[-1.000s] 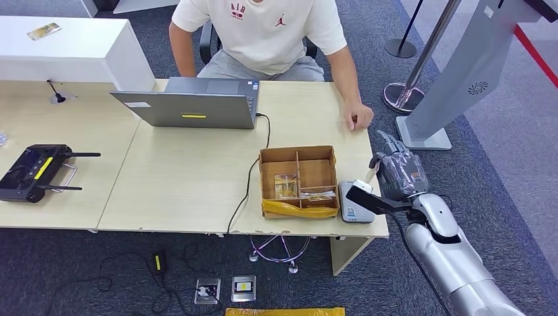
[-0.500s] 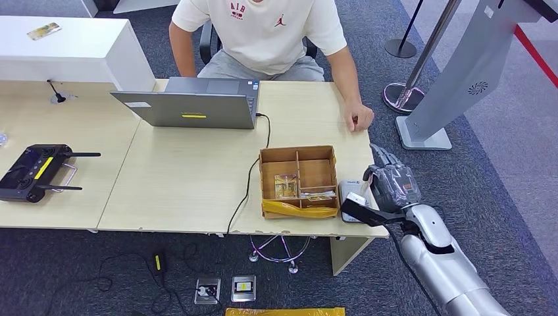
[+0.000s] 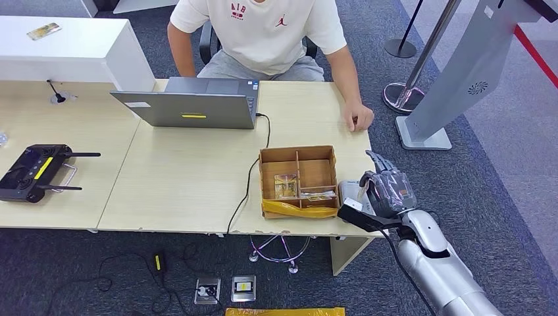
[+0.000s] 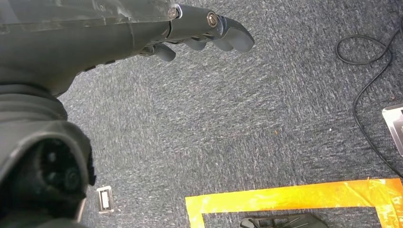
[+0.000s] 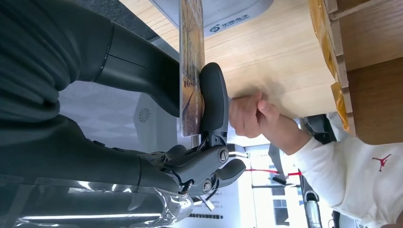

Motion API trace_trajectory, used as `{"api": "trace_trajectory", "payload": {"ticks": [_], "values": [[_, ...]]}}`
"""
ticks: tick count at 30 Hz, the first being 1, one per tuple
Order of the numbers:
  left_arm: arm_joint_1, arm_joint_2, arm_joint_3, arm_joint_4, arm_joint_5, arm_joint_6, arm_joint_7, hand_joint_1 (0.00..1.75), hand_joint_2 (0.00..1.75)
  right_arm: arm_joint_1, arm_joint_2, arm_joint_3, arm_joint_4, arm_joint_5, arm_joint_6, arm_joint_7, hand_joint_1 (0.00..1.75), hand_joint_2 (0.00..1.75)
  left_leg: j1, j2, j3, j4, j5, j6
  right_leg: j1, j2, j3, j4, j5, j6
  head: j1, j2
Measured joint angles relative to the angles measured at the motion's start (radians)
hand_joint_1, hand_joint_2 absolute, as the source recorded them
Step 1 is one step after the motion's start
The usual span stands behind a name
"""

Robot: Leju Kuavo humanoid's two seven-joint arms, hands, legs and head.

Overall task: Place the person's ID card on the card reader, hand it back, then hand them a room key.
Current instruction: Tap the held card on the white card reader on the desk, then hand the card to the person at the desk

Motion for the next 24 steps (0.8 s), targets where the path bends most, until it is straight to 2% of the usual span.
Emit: {"api": "trace_trajectory", "payload": {"ticks": [24], "values": [[0.000, -0.002, 0.000, 0.000, -0.006, 0.003, 0.000, 0.00, 0.00, 0.015, 0.011, 0.005, 0.064, -0.029, -0.051, -0.013, 1.75, 1.75, 0.000, 0.002, 0.000, 0.000, 0.000, 0.000, 0.000, 0.001, 0.000, 0.000, 0.000, 0.000, 0.000, 0.000]]}}
